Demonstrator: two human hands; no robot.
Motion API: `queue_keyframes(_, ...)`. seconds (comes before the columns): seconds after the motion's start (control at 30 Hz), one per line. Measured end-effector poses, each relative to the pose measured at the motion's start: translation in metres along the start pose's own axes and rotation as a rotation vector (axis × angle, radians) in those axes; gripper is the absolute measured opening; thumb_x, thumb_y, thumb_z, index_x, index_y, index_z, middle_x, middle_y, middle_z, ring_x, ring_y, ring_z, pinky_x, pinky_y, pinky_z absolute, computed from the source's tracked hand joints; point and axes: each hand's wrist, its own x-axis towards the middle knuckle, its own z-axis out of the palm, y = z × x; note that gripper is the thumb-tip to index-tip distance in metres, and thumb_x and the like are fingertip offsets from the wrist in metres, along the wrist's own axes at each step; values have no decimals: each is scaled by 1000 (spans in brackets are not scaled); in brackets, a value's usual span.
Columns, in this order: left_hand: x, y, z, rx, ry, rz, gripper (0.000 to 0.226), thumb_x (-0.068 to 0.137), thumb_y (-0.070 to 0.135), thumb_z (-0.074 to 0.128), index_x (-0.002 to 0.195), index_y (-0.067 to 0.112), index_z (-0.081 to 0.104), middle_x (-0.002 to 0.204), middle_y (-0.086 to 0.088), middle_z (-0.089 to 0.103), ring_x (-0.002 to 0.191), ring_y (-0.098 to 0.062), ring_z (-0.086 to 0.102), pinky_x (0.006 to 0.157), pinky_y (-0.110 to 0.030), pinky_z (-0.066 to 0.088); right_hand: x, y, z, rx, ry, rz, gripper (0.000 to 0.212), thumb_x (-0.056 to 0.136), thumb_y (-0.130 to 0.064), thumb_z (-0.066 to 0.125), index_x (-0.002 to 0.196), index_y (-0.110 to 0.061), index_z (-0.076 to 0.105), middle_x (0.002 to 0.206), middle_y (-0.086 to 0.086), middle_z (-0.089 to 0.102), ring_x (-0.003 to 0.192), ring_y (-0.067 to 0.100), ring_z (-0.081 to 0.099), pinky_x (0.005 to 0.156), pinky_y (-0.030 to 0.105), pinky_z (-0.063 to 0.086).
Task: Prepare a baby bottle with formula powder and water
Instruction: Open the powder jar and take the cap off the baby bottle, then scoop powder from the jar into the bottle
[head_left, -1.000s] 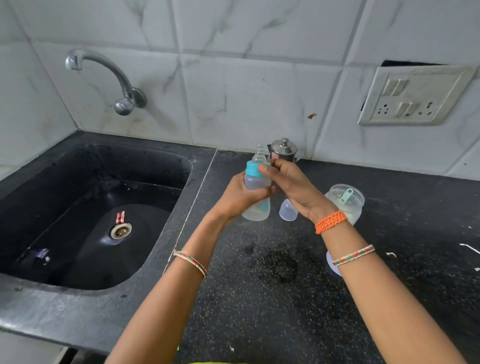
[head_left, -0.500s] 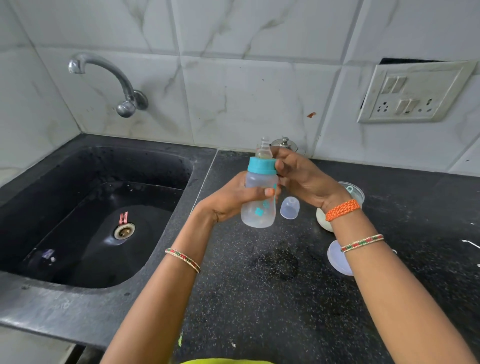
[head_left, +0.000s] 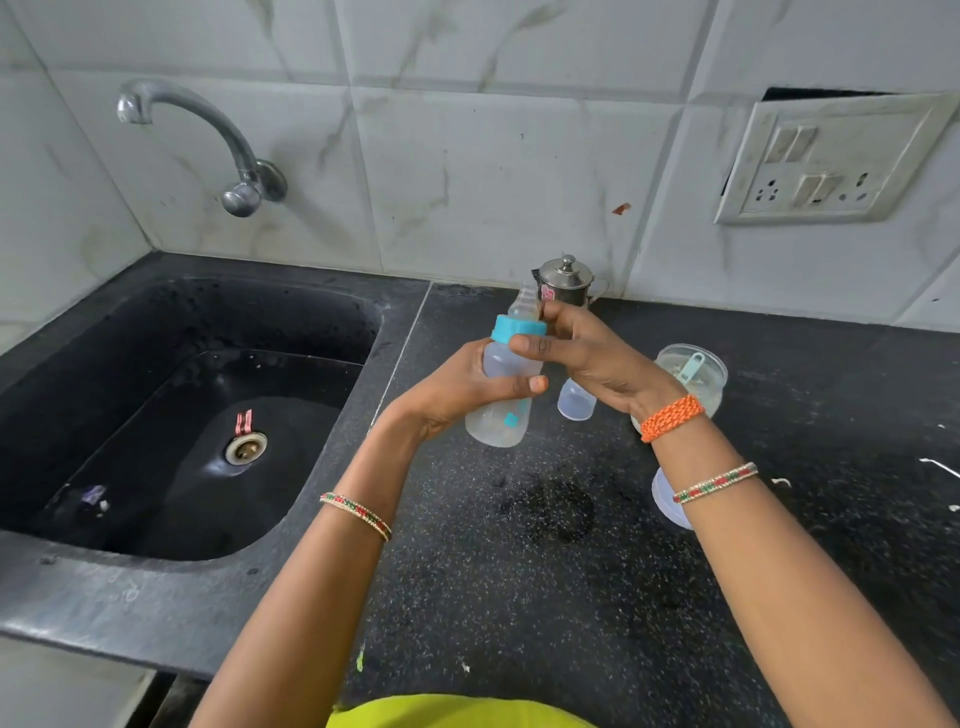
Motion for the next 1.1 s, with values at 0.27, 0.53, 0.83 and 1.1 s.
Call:
queue_keyframes(0.27, 0, -45, -6, 31, 113, -73, 53, 64, 14, 78, 108, 26, 51, 99, 2, 58, 94, -14, 57, 86, -27, 50, -15, 23, 3, 48, 357, 0, 31, 79, -16, 73, 108, -16, 63, 96, -4, 65, 91, 8, 59, 75, 13, 44)
queue_keyframes(0.53, 9, -90, -4, 118, 390, 28, 63, 68, 5, 81, 117, 14, 43, 110, -1, 53, 102, -16, 54, 91, -32, 49, -55, 87, 16, -838, 508, 323, 53, 77, -35, 70, 121, -24, 42, 112, -1, 58, 106, 21, 53, 96, 40, 28)
queue_keyframes(0.83, 17, -99, 7, 205, 305, -32, 64, 72, 18, 80, 123, 19, 41, 125, -2, 55, 119, -19, 52, 105, -44, 43, -75, 102, 22, -1115, 425, 357, 48, 74, -34, 69, 114, -24, 45, 116, 0, 57, 112, 25, 48, 101, 47, 25)
queue_keyframes(1.1, 5, -71, 13, 174, 494, 89, 82, 65, 47, 74, 134, 37, 31, 142, 6, 39, 131, -3, 36, 102, -23, 27, -83, 66, 7, -832, 668, 120, 36, 84, -31, 63, 116, -17, 53, 116, 0, 56, 102, 16, 55, 81, 33, 47)
